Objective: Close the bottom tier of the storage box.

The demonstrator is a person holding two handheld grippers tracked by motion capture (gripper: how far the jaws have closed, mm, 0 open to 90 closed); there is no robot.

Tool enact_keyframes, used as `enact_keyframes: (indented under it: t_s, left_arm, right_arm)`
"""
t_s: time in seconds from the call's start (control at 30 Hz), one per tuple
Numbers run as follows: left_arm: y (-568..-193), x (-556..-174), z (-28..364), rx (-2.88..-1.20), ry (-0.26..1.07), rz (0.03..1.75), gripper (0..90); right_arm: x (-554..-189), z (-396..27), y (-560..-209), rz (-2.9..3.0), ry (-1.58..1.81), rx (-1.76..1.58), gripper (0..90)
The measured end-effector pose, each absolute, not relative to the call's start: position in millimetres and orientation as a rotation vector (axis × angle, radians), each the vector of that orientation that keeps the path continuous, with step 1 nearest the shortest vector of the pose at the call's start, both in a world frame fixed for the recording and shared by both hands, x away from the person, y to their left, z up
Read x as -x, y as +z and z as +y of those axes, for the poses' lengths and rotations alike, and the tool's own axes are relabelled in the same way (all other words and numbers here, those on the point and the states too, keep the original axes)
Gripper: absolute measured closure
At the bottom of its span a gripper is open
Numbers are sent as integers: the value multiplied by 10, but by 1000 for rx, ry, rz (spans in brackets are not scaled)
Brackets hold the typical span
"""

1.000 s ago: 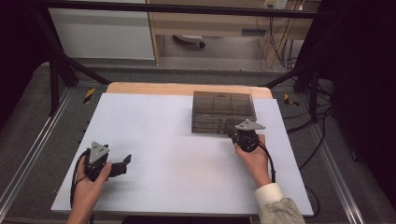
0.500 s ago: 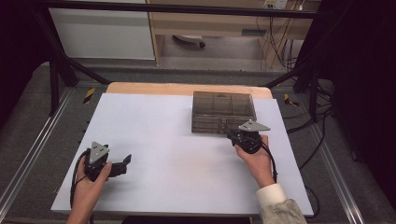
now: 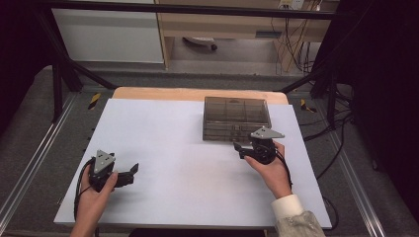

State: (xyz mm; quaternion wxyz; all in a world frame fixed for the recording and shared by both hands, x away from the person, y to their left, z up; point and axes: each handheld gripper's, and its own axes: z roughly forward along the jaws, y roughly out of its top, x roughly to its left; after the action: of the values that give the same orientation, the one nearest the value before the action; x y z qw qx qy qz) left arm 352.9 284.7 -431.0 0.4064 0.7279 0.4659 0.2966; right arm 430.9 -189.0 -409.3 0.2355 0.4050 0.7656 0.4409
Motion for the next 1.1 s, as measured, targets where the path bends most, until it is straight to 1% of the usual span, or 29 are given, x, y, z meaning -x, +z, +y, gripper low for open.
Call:
enact_keyframes:
  t_s: [0.2,0.6,0.73,0.9,1.1]
  left_arm:
    - [-4308,-3527,2845,-1840,749,1175,46]
    - [-4307,-3527,2848,-1836,750,1173,46]
    - [-4307,-3526,2845,-1837,750,1172,46]
    - [-4305,-3524,2847,-1835,749,1173,46]
    - [-4304,-3522,2846,-1835,748,1171,46]
  right_arm:
    - [-4284,-1847,-4074,2101,1218,-1079,202]
    - [-4243,-1844,-4080,2117,1192,-1079,53]
    - [-4218,-1852,-4094,2111,1187,-1071,44]
    - [-4210,-1880,-4094,2094,1203,-1122,73]
    - [-4190,-1973,-4028,2103,1258,-1099,65]
